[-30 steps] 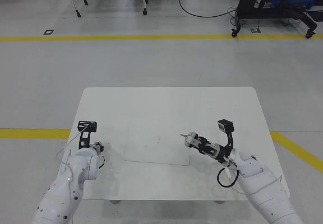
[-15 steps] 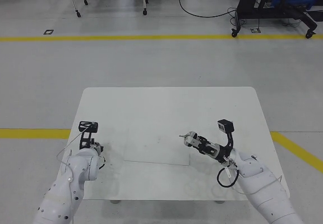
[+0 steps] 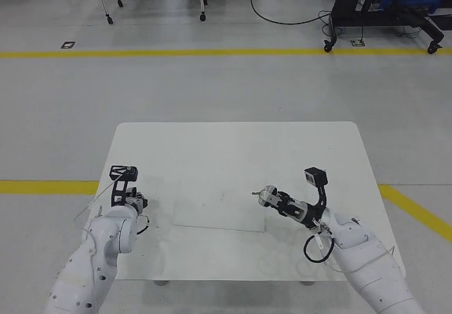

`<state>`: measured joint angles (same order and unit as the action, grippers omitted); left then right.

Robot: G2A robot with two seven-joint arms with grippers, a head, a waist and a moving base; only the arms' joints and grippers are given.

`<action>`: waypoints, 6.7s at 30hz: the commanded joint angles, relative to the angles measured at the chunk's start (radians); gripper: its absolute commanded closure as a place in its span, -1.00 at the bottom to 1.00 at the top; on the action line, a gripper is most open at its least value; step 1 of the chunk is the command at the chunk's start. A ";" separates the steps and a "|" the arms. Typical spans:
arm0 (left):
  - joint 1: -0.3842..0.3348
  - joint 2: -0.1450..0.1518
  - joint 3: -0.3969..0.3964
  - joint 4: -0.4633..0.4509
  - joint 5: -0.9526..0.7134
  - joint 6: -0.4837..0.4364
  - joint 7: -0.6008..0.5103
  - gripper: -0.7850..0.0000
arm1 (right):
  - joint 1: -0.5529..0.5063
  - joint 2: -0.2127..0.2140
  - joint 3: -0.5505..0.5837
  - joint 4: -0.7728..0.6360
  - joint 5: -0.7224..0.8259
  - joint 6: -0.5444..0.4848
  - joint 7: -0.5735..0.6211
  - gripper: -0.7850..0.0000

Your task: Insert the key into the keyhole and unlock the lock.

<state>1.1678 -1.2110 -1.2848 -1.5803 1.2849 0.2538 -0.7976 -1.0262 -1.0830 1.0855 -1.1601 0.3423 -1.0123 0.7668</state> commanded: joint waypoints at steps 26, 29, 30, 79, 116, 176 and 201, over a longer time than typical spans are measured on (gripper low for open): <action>-0.238 -0.032 -0.025 0.360 -0.935 -0.484 -0.172 1.00 | -0.005 -0.008 -0.006 -0.042 -0.052 0.029 -0.066 1.00; -0.356 -0.052 0.022 0.533 -1.115 -0.551 -0.278 1.00 | -0.011 -0.007 0.000 -0.042 -0.055 0.018 -0.074 1.00; -0.390 -0.059 0.042 0.585 -1.166 -0.564 -0.315 1.00 | -0.013 -0.007 0.002 -0.042 -0.057 0.017 -0.076 1.00; -0.557 -0.060 0.259 0.663 -1.575 -0.835 -0.241 1.00 | 0.020 -0.012 -0.162 -0.165 -0.155 0.064 0.050 1.00; -0.463 -0.031 0.246 0.515 -1.566 -0.881 -0.326 1.00 | 0.046 -0.056 -0.163 -0.089 -0.307 0.080 -0.212 1.00; -0.079 0.016 0.166 -0.043 -0.691 -0.831 0.438 1.00 | 0.204 -0.142 -0.162 0.202 0.654 0.239 0.280 1.00; -0.147 0.005 0.129 0.038 -1.057 -0.745 0.291 1.00 | 0.183 -0.129 -0.183 0.122 0.243 0.258 0.299 1.00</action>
<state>1.0222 -1.2073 -1.1530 -1.5427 0.2545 -0.4841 -0.4765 -0.8477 -1.2086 0.9070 -1.0522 0.5870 -0.7439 1.0762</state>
